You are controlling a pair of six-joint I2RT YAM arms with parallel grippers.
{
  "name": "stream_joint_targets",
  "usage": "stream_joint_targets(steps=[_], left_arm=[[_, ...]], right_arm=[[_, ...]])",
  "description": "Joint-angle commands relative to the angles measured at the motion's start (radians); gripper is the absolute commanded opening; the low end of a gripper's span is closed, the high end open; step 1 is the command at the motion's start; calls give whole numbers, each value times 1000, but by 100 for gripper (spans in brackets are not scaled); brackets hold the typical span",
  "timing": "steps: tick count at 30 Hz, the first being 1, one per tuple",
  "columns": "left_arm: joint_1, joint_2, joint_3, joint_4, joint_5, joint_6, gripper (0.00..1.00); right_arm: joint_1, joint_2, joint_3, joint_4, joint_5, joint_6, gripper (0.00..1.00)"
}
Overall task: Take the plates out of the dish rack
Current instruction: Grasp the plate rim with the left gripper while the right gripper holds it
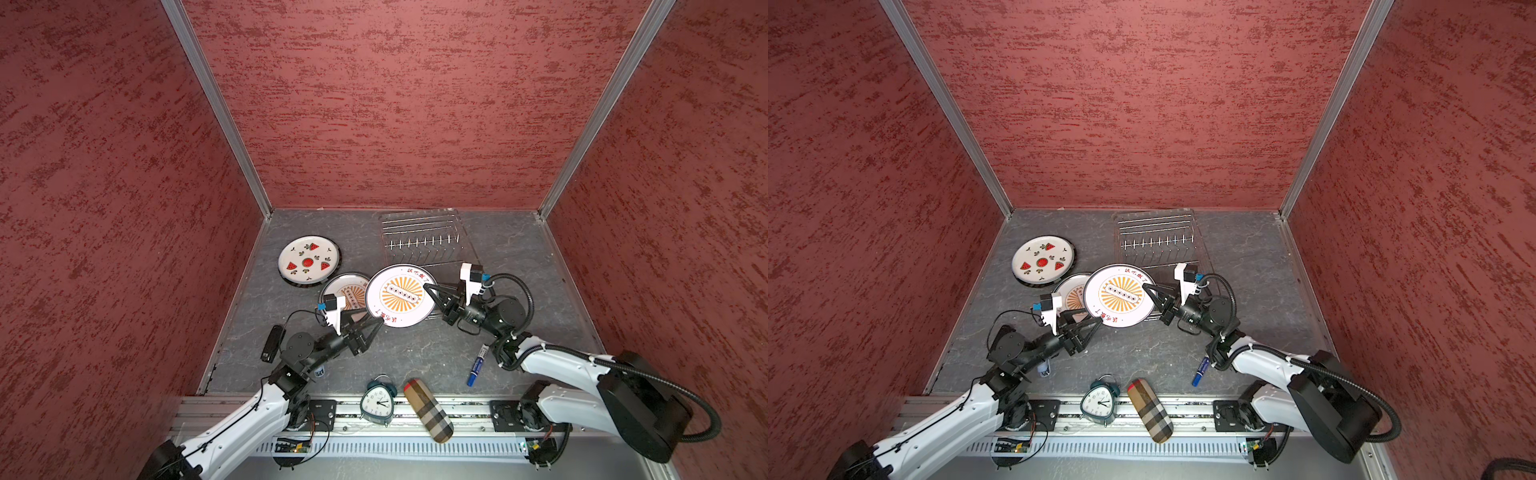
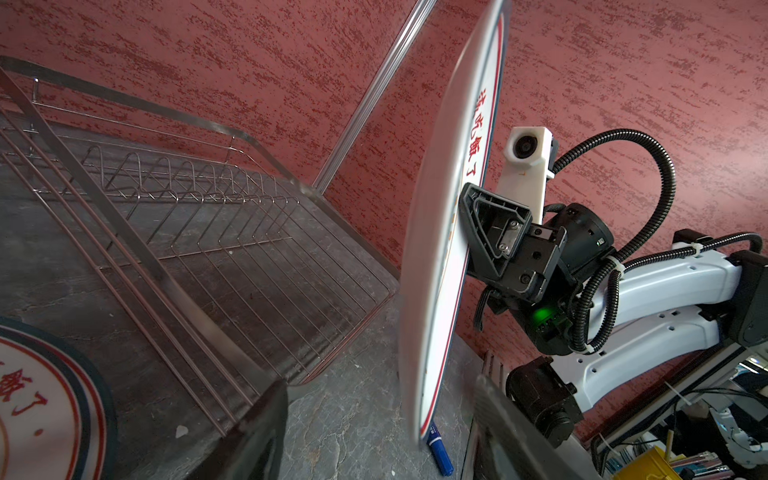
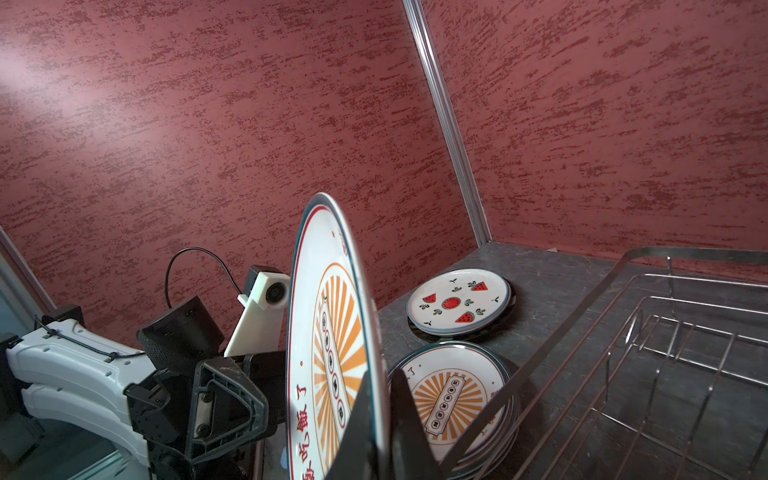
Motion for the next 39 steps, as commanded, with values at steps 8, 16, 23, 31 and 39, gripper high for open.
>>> stream_joint_targets(steps=[8, 16, 23, 31, 39], left_arm=[[-18, 17, 26, 22, -14, -7, 40], [-24, 43, 35, 17, -30, -11, 15], [-28, 48, 40, 3, -46, -18, 3], [-30, 32, 39, -5, -44, -32, 0], [-30, -49, 21, -42, -67, -44, 0]], right_arm=[[30, 27, 25, 82, 34, -54, 0], [55, 45, 45, 41, 76, -92, 0], [70, 41, 52, 24, 95, -113, 0], [78, 51, 65, 11, 89, -132, 13], [80, 73, 67, 39, 106, -118, 77]])
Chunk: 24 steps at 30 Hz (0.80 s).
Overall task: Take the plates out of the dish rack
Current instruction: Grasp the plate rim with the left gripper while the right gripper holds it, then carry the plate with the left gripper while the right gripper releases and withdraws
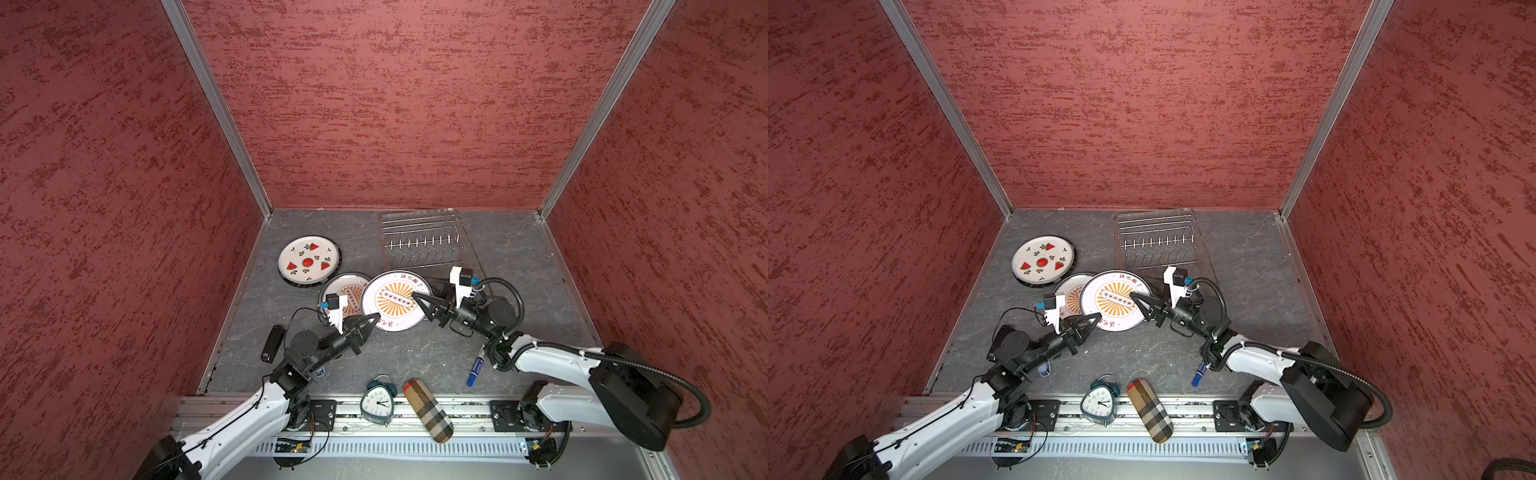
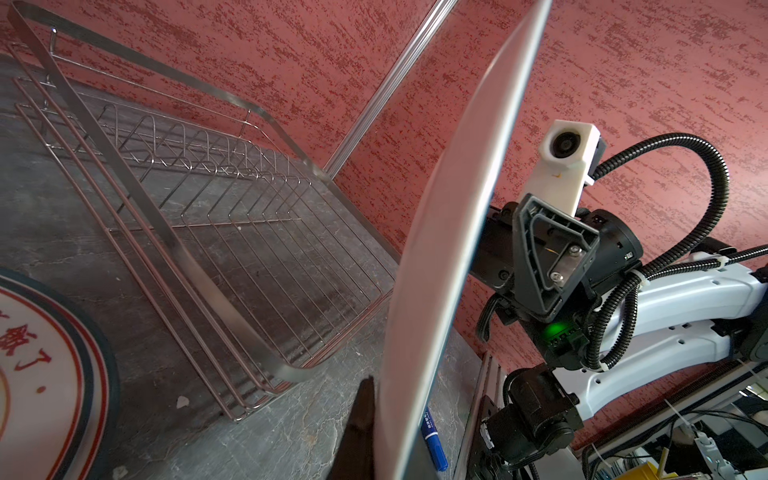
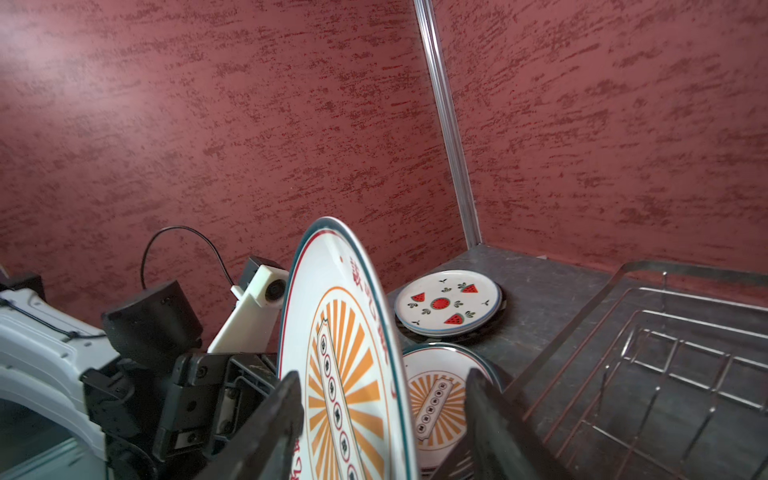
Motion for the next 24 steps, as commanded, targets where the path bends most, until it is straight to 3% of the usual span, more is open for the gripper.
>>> stream_joint_targets(steps=[1, 3, 11, 14, 24], left_arm=[[-3, -53, 10, -1, -19, 8, 0], [-3, -79, 10, -26, -24, 12, 0], [-2, -161, 19, -135, -78, 4, 0], [0, -178, 46, -253, -135, -24, 0], [8, -229, 30, -282, -169, -58, 0]], right_arm=[[4, 15, 40, 30, 24, -2, 89], [4, 17, 37, 41, 46, 6, 99], [4, -3, -37, 159, 113, 30, 99], [4, -18, -42, 139, 119, 24, 99], [4, -24, -18, 69, 80, 2, 99]])
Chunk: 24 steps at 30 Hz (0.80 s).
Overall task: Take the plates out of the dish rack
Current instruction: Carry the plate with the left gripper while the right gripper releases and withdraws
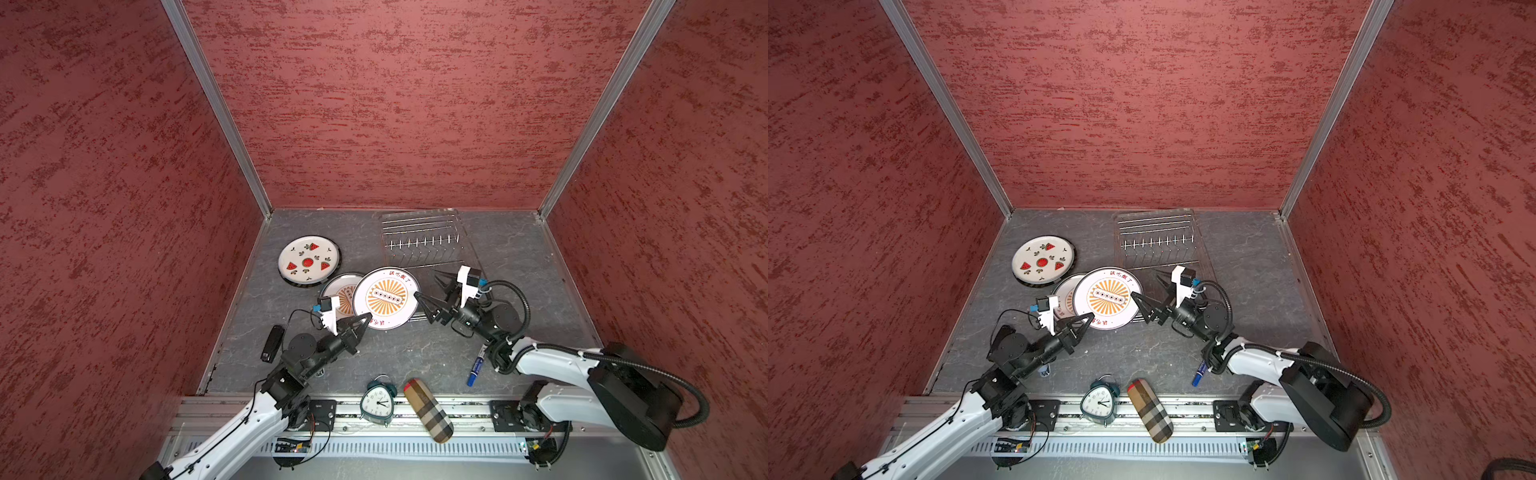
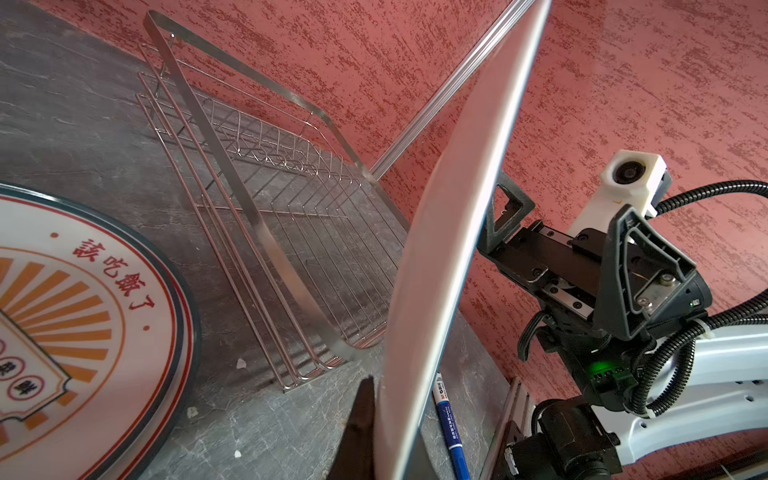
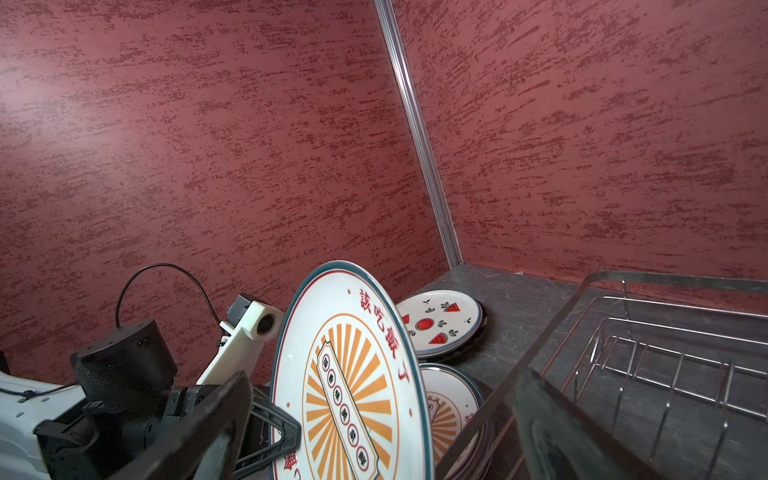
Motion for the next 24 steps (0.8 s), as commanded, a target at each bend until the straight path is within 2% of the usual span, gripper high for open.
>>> stream_joint_targets(steps=[1, 16, 21, 24], left_arm=[[9, -44, 21, 9, -41, -18, 0], [88, -235, 23, -234, -131, -103, 0], [127, -259, 25, -280, -126, -130, 0], [161, -259, 26, -327, -142, -195, 0]], right_arm=[[4, -15, 24, -21, -18, -18, 99], [21, 71, 140, -172, -94, -46, 99], [57, 126, 234, -312, -51, -90, 99], [76, 157, 266, -342, -13, -109, 99]])
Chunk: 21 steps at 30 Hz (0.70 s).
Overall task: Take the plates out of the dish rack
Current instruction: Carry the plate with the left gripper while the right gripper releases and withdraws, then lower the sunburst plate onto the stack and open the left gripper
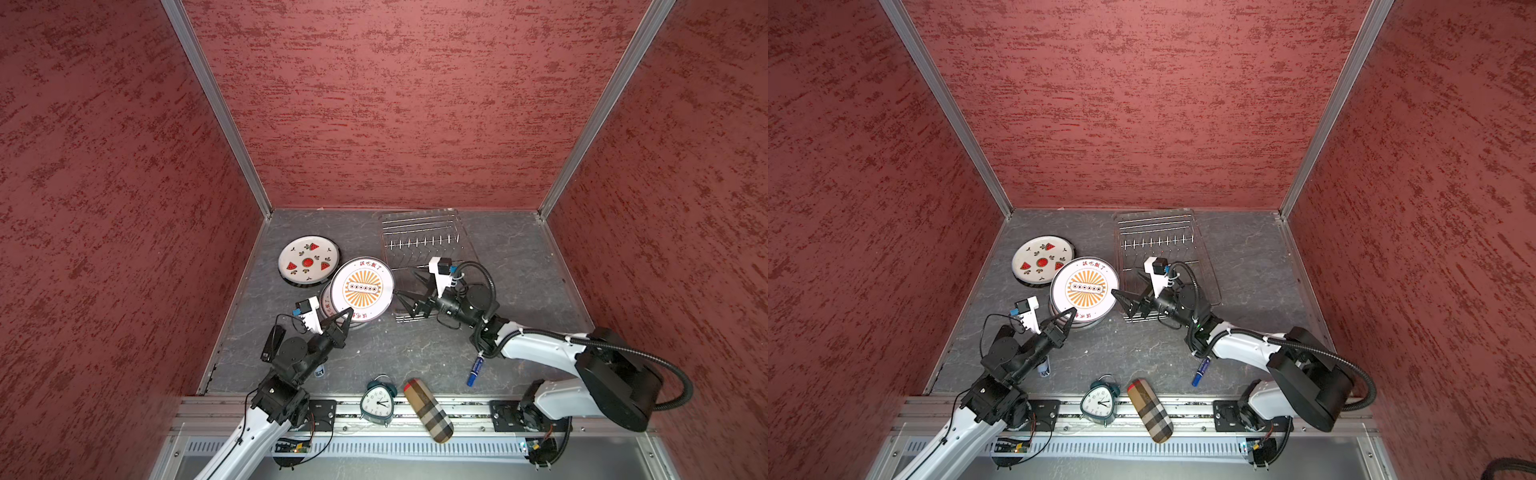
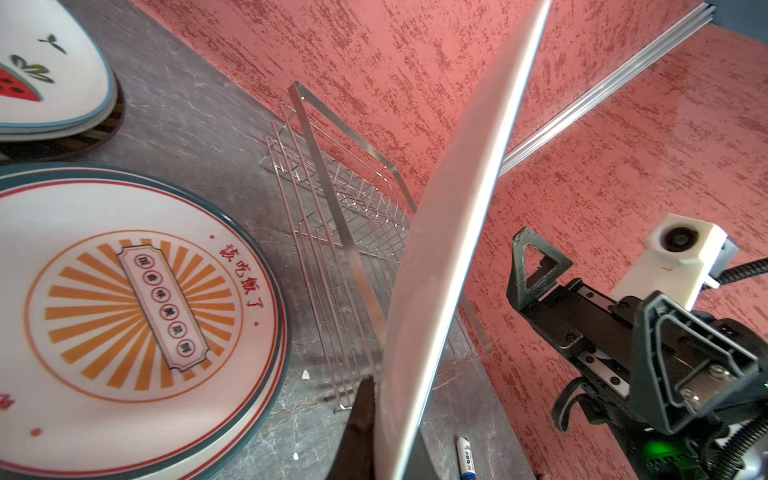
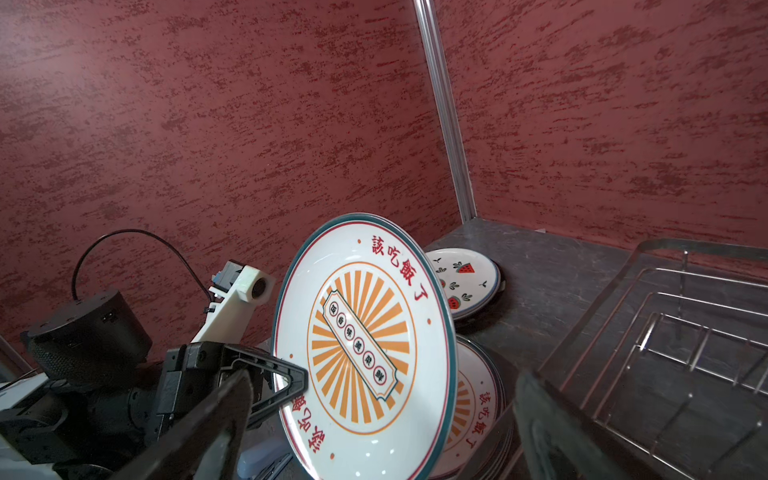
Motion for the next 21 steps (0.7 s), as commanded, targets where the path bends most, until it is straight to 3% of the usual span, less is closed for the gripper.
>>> stream_joint_targets(steps=[1, 12, 18, 21], left_arm=[[40, -13, 24, -34, -19, -79, 0], [168, -6, 39, -176, 0, -254, 0], [192, 75, 112, -304, 1, -330, 0], [197, 139, 126, -286, 22, -343, 0]], right_arm=[[20, 26, 46, -82, 37, -47, 99], [50, 103, 120, -141, 40, -76, 99], [60, 133, 151, -166, 46, -85, 99], [65, 146, 168, -183, 49, -91, 99]])
